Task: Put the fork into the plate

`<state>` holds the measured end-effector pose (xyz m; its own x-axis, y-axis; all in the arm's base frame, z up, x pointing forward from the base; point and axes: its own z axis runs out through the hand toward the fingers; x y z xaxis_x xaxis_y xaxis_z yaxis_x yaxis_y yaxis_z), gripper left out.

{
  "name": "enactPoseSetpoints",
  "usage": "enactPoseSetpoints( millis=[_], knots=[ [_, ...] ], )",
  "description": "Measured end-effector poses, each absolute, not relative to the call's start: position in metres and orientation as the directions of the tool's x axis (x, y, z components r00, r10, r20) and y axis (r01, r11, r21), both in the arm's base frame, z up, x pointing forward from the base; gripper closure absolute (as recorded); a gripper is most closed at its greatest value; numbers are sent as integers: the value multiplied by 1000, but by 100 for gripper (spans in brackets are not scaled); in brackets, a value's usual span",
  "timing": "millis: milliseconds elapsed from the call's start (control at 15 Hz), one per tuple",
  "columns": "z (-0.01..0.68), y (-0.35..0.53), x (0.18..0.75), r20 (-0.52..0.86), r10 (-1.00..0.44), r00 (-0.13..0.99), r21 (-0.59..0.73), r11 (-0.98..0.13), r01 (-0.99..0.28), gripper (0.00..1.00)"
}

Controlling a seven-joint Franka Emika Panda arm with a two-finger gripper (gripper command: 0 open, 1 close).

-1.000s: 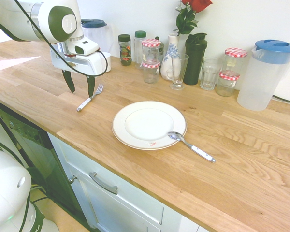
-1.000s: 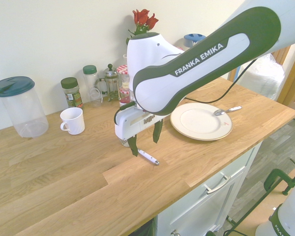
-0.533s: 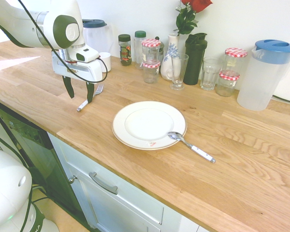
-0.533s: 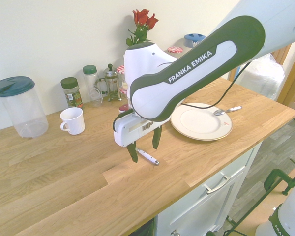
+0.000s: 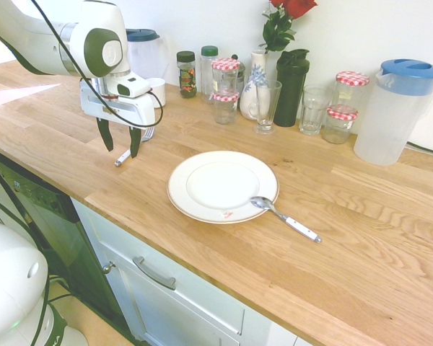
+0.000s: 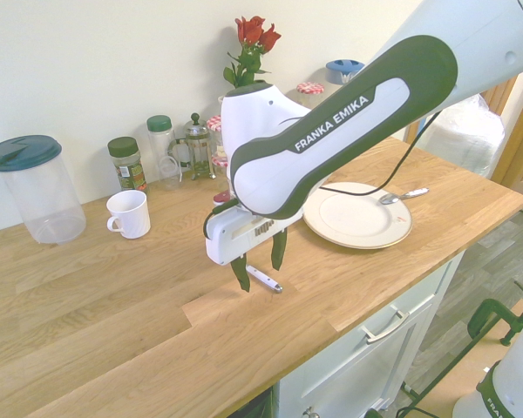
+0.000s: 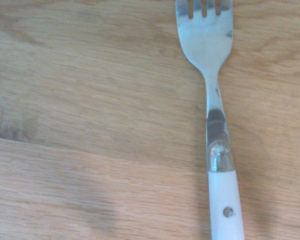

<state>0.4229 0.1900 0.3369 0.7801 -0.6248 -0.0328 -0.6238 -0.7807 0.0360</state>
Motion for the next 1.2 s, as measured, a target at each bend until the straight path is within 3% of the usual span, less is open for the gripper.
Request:
enactPoseSetpoints(
  millis=[1200],
  knots=[
    [326, 187, 427, -43, -622, 782, 38, -783, -620, 100]
  ],
)
